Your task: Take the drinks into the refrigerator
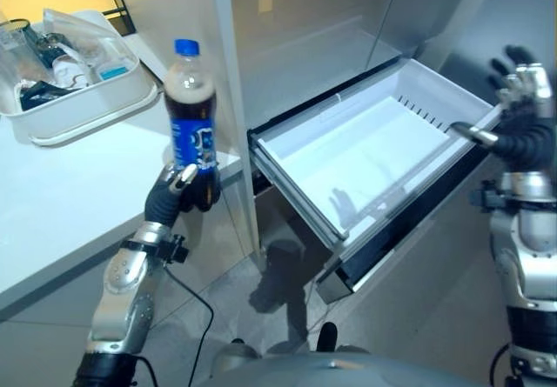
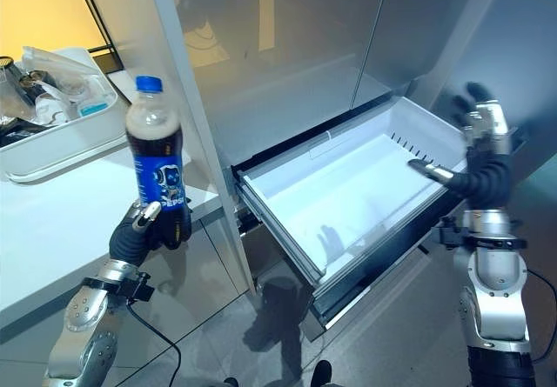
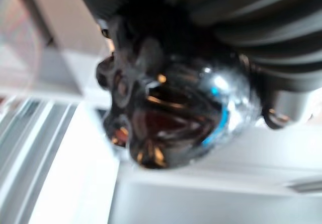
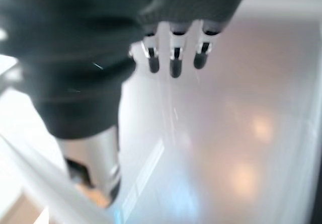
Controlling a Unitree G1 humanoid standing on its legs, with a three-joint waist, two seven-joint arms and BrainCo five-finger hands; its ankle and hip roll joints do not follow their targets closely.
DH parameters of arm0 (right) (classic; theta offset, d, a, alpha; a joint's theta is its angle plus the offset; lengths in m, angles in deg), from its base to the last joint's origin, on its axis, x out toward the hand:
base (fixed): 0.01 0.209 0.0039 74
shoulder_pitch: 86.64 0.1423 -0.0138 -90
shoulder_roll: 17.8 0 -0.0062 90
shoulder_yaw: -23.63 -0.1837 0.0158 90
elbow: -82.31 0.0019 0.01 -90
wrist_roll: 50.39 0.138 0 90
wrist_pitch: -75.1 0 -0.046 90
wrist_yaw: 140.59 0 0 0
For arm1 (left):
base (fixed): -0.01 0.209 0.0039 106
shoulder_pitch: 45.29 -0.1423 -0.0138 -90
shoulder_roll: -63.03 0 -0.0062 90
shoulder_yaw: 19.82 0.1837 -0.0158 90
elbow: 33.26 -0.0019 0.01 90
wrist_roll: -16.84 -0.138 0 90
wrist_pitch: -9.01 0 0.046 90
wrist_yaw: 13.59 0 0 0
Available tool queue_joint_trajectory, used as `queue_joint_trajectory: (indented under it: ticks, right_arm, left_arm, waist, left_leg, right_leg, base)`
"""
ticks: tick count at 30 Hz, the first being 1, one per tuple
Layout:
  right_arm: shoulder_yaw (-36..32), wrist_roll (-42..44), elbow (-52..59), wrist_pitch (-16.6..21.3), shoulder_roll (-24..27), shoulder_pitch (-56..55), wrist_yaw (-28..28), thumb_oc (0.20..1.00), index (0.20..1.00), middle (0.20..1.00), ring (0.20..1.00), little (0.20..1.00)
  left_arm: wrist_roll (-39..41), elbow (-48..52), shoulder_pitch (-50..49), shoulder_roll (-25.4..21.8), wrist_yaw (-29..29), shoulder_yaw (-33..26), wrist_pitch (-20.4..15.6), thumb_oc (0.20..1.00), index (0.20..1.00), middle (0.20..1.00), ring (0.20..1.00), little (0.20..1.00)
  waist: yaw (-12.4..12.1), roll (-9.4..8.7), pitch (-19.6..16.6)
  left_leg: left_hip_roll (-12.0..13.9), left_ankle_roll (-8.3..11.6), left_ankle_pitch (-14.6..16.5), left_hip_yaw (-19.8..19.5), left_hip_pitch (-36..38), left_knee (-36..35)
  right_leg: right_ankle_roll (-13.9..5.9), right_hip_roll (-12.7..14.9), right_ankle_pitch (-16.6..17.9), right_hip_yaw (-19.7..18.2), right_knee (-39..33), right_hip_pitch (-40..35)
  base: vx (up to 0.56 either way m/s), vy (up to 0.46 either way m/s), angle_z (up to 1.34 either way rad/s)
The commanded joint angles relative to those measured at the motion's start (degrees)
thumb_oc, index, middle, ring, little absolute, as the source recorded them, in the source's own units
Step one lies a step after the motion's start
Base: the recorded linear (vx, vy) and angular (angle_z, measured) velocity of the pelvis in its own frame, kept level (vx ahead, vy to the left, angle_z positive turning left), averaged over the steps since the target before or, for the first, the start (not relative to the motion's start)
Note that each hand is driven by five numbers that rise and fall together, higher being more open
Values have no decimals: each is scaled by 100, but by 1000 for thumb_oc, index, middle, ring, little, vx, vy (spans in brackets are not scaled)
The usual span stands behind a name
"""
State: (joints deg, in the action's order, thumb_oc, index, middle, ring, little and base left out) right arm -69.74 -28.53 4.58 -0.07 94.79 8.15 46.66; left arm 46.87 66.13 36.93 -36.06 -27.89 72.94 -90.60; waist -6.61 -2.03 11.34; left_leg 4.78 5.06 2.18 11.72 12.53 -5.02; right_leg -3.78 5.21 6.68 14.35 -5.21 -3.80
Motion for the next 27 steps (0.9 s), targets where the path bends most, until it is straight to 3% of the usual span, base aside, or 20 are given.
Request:
queue_joint_trajectory:
  ticks: [1,3,6,11,18,27]
  right_arm:
    - [379,651,-567,-17,317,712,529,1000,1000,1000,1000,1000]
    - [1159,846,-1063,-168,484,1160,874,1000,1000,1000,1000,1000]
    - [1586,873,-1453,-196,477,1487,944,1000,1000,1000,1000,1000]
    - [2478,754,-2301,-268,-145,2222,923,1000,1000,1000,1000,1000]
    - [3265,703,-2661,-324,-746,2965,948,1000,1000,1000,1000,1000]
    - [3664,786,-3005,-367,-1675,3700,746,1000,1000,1000,1000,1000]
  left_arm:
    - [-302,337,530,-476,-382,367,-603,200,200,200,200,200]
    - [-573,150,705,-621,-335,650,-712,200,200,200,200,200]
    - [-760,39,828,-594,-223,775,-789,200,200,200,200,200]
    - [-1639,-457,1438,-437,382,1277,-1086,200,200,200,200,200]
    - [-2146,-968,2043,-285,754,1870,-1117,200,200,200,200,200]
    - [-2524,-1279,2709,-89,900,2474,-1013,200,200,200,200,200]
  waist:
    - [-104,-148,-270]
    - [-176,-164,-289]
    - [-197,-155,-292]
    - [-269,-125,-303]
    - [-273,-78,-330]
    - [-282,-38,-351]
  left_leg:
    - [-411,-315,162,-109,-275,2]
    - [-415,-303,146,-111,-271,2]
    - [-416,-298,147,-107,-265,2]
    - [-418,-298,142,-134,-241,2]
    - [-418,-286,139,-119,-205,2]
    - [-414,-292,151,-132,-178,2]
  right_leg:
    - [-268,36,-448,217,399,-350]
    - [-270,43,-438,238,404,-371]
    - [-274,47,-440,255,397,-390]
    - [-273,57,-458,292,409,-429]
    - [-271,62,-475,309,422,-468]
    - [-274,62,-480,314,411,-491]
  base:
    - [-18,-13,4]
    - [-13,-8,3]
    - [-3,-1,2]
    - [-5,-6,4]
    - [8,-3,2]
    - [4,-1,0]
